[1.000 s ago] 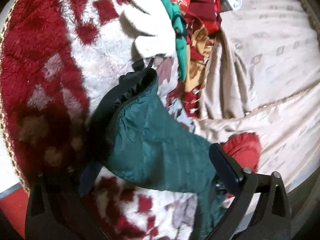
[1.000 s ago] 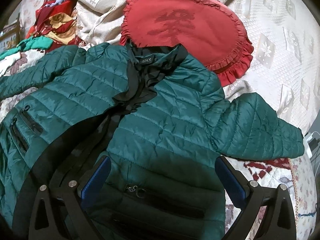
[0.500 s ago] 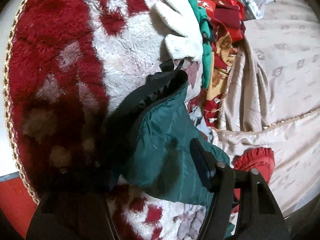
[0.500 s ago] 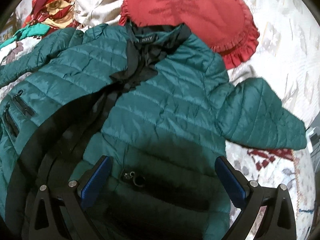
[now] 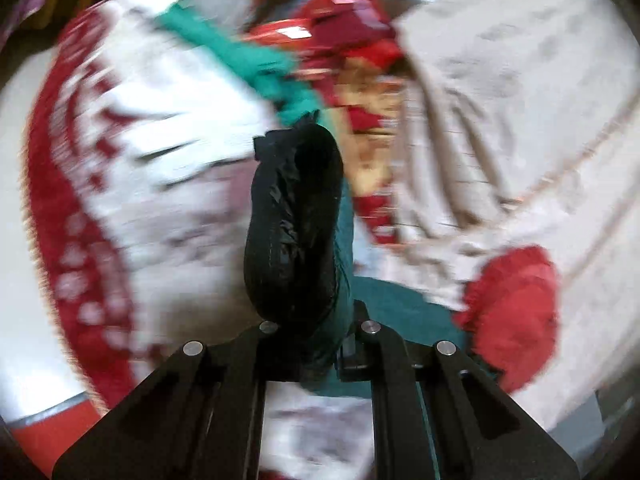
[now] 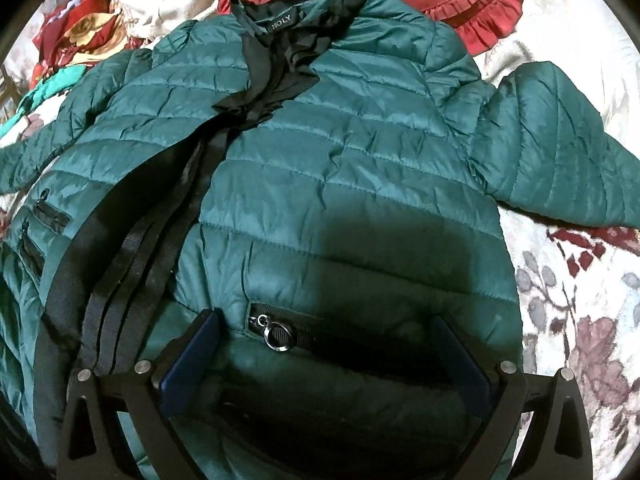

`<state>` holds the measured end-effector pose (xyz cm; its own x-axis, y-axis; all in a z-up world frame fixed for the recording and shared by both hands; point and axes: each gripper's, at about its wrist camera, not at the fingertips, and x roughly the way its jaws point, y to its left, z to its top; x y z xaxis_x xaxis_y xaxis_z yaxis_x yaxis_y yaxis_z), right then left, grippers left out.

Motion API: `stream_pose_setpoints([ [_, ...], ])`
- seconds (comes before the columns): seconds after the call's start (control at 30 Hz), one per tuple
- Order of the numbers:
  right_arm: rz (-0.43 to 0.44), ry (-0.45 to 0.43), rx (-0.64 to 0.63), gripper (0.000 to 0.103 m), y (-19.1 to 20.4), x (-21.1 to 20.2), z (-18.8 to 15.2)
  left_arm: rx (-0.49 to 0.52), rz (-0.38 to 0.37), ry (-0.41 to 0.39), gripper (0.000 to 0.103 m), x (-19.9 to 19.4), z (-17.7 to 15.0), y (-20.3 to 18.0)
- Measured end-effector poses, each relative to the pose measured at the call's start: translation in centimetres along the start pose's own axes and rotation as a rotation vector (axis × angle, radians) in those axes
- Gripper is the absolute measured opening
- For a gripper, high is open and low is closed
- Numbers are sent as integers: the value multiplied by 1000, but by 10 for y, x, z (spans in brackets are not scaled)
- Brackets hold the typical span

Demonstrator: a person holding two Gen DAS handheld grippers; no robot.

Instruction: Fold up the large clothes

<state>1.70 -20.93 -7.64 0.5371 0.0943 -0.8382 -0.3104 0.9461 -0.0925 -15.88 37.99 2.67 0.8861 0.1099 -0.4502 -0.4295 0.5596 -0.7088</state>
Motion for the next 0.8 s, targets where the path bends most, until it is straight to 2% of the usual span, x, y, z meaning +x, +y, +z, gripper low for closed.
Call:
stream_pose_setpoints([
  [0.13, -48, -27, -38, 103, 6, -15, 3, 119, -154, 81, 8, 19, -18, -80],
  [0.23, -109, -78, -50, 103, 1, -32, 0, 207, -223, 151, 8, 50, -50, -139],
  [0.37, -94, -98, 12, 103, -19, -49, -9, 283, -293, 238, 8, 96, -104, -203],
  [0.6, -155, -67, 80, 103, -59, -54, -31, 335, -379, 402, 8, 165, -192, -267],
  [0.7, -185, -82, 120, 103, -77, -58, -37, 362, -444, 468, 8, 186, -227, -294],
  [0.8, -265, -96, 146, 103, -91, -61, -38, 394, -522, 537, 8, 202, -264, -330],
])
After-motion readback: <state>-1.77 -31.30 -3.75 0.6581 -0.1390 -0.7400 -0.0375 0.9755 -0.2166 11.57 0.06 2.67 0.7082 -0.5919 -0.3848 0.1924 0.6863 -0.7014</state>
